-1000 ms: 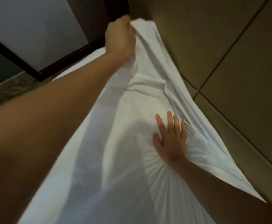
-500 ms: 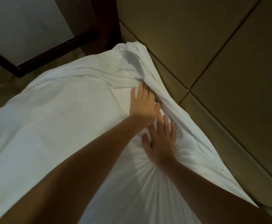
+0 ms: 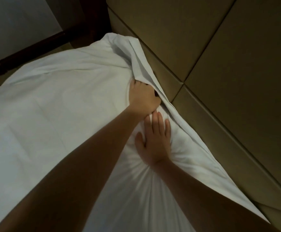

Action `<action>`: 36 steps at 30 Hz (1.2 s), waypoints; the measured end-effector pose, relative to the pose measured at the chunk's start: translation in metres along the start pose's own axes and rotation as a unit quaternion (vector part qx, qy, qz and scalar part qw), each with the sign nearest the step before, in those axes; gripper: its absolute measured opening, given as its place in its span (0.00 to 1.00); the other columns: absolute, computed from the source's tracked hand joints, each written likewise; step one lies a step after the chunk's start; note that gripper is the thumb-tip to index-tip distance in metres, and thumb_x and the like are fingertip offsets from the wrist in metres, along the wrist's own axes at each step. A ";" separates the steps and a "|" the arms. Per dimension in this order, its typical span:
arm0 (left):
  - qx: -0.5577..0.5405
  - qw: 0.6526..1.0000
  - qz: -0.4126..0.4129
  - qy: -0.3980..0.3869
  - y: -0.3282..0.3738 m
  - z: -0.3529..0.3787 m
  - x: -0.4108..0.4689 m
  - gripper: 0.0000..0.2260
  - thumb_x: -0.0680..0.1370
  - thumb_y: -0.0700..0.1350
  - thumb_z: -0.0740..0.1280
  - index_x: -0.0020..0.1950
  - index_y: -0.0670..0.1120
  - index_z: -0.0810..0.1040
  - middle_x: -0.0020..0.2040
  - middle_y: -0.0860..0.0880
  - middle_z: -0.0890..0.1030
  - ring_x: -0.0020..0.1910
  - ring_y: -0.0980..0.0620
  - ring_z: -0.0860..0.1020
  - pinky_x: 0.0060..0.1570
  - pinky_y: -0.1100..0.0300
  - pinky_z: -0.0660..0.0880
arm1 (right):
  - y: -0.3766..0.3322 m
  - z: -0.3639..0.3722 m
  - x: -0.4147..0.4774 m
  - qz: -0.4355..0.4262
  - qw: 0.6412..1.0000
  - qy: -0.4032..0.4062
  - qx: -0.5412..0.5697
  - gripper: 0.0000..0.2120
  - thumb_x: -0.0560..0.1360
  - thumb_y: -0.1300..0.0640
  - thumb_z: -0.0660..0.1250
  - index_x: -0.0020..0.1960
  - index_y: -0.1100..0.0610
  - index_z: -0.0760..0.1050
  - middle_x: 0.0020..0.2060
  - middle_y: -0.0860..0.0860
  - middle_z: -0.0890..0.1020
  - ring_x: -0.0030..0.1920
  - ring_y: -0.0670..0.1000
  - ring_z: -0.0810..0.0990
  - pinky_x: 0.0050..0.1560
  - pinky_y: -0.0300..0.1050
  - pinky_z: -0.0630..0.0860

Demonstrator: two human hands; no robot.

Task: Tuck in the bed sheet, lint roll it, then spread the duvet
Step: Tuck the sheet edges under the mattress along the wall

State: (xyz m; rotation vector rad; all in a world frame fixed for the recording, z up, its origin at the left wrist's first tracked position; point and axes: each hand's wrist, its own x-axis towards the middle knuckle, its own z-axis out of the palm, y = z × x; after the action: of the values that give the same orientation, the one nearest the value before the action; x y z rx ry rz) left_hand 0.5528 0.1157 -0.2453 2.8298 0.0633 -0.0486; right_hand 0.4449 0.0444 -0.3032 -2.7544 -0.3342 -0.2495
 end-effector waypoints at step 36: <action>0.117 0.992 0.041 0.024 -0.098 0.008 -0.007 0.27 0.79 0.55 0.42 0.77 0.49 0.53 0.78 0.49 0.53 0.77 0.50 0.49 0.72 0.51 0.38 | -0.039 0.010 0.101 0.014 0.996 0.088 -0.008 0.17 0.73 0.55 0.56 0.52 0.57 0.81 0.46 0.56 0.83 0.47 0.59 0.81 0.51 0.50 0.73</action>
State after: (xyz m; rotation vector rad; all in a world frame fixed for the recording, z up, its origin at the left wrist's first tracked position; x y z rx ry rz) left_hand 0.5410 0.2057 -0.2823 3.0642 -0.0525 0.0321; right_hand 0.5327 0.1032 -0.2780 -2.7261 -0.2468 -0.4848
